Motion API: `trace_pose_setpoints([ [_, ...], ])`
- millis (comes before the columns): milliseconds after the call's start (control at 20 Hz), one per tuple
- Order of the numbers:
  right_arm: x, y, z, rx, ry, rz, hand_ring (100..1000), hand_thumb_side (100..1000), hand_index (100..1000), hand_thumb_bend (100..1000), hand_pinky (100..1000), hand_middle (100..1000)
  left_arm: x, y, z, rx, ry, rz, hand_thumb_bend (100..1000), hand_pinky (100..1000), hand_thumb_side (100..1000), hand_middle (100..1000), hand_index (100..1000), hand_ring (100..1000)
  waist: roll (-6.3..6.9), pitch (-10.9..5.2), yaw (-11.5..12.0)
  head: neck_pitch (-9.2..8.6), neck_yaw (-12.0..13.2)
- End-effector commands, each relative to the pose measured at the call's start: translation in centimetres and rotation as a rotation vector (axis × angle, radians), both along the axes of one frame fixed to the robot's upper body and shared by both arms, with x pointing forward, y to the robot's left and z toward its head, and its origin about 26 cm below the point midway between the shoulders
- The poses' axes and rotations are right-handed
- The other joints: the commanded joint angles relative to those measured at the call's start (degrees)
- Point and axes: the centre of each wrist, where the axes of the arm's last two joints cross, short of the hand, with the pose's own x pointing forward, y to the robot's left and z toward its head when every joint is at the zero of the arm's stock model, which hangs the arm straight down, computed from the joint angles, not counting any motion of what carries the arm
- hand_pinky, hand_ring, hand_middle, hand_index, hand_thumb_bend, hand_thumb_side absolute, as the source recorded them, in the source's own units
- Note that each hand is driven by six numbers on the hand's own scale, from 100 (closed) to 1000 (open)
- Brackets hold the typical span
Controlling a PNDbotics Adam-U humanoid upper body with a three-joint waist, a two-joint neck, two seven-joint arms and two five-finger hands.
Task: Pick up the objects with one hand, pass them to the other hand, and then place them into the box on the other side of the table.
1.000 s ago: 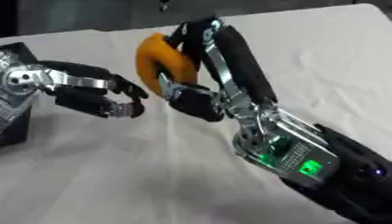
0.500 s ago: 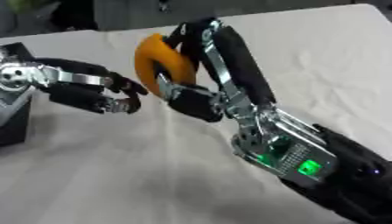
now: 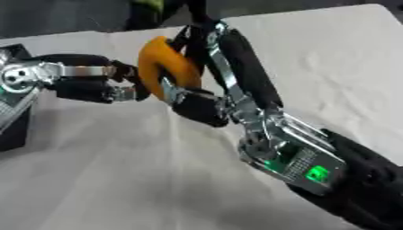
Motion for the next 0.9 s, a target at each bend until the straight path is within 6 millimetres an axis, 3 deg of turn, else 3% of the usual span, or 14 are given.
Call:
trace_pose_setpoints([
  [50,-0.4,-0.2,0.7,0.015,-0.032,-0.005,391,100,272,100,563,355,-0.1,0.1,0.8,-0.044,-0.044,0.025,275,1000,1000,835,1000,987,0.24,-2.09,0.0,-0.72,-0.1],
  [550,-0.4,-0.2,0.7,0.017,-0.029,-0.006,390,100,271,100,562,354,-0.6,-0.8,0.6,-0.016,-0.026,-0.081,303,1000,1000,845,1000,1000,0.29,-2.07,0.0,-0.74,-0.2],
  [900,-0.3,-0.4,0.7,0.023,-0.023,-0.023,388,100,270,100,558,354,-1.1,0.1,1.7,0.097,-0.005,-0.173,305,1000,1000,851,1000,1000,0.23,-2.04,-0.2,-0.84,-0.3],
])
